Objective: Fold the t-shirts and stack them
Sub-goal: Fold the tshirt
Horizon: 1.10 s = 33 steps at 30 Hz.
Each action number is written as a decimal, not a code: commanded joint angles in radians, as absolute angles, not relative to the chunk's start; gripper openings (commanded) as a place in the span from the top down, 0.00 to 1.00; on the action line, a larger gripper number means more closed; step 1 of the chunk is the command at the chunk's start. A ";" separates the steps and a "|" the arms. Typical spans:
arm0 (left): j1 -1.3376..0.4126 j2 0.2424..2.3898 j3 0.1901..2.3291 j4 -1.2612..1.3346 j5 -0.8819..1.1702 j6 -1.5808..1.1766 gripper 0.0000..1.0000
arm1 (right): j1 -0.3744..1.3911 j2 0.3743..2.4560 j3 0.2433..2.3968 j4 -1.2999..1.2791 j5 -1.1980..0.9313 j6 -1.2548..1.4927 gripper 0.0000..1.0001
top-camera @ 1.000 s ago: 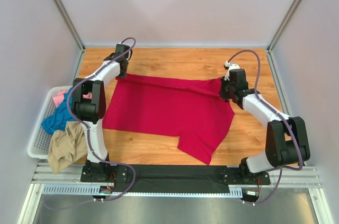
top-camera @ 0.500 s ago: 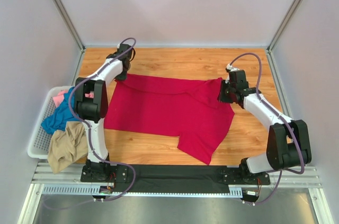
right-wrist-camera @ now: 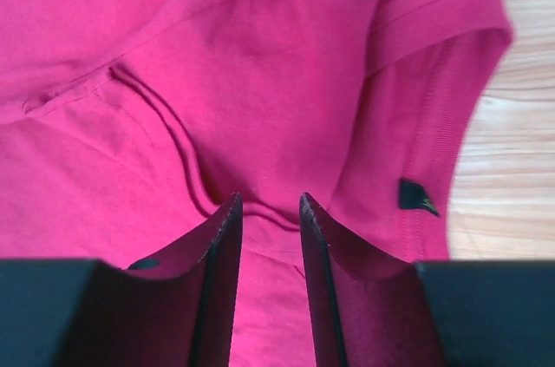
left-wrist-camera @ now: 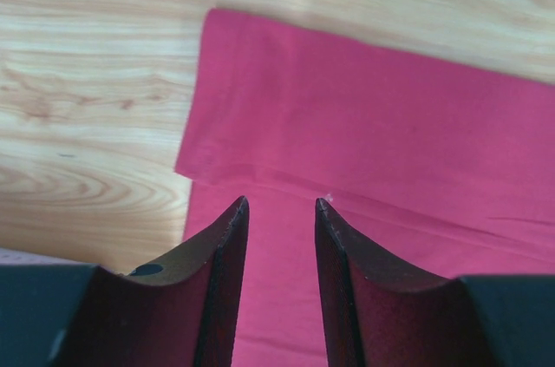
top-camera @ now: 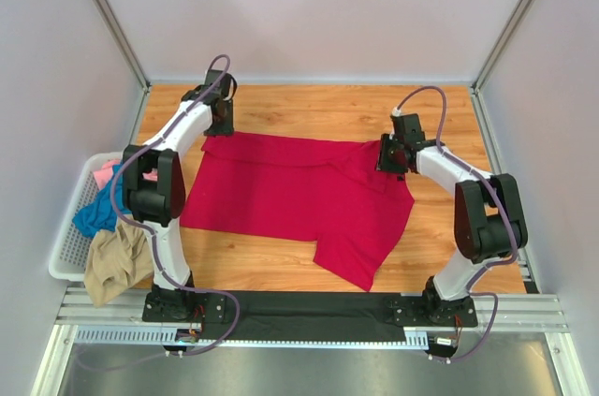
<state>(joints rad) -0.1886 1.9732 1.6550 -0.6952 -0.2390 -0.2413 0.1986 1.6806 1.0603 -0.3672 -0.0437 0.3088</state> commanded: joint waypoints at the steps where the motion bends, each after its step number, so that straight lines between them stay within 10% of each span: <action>1: -0.192 1.993 1.638 -0.669 -0.187 -0.284 0.56 | 0.210 1.683 1.057 -0.266 -0.103 0.302 0.64; 18: -0.124 2.218 1.822 -0.850 -0.261 -0.362 0.56 | 0.213 1.861 1.203 -0.370 -0.460 0.025 0.51; 33: -0.135 2.119 1.804 -0.848 -0.261 -0.411 0.59 | 0.319 1.752 1.127 -0.398 -0.373 0.064 0.82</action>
<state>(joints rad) -0.1234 2.2169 1.7943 -0.8406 -0.2462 -0.3756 0.2863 1.8149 1.1252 -0.3679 -0.4179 0.0635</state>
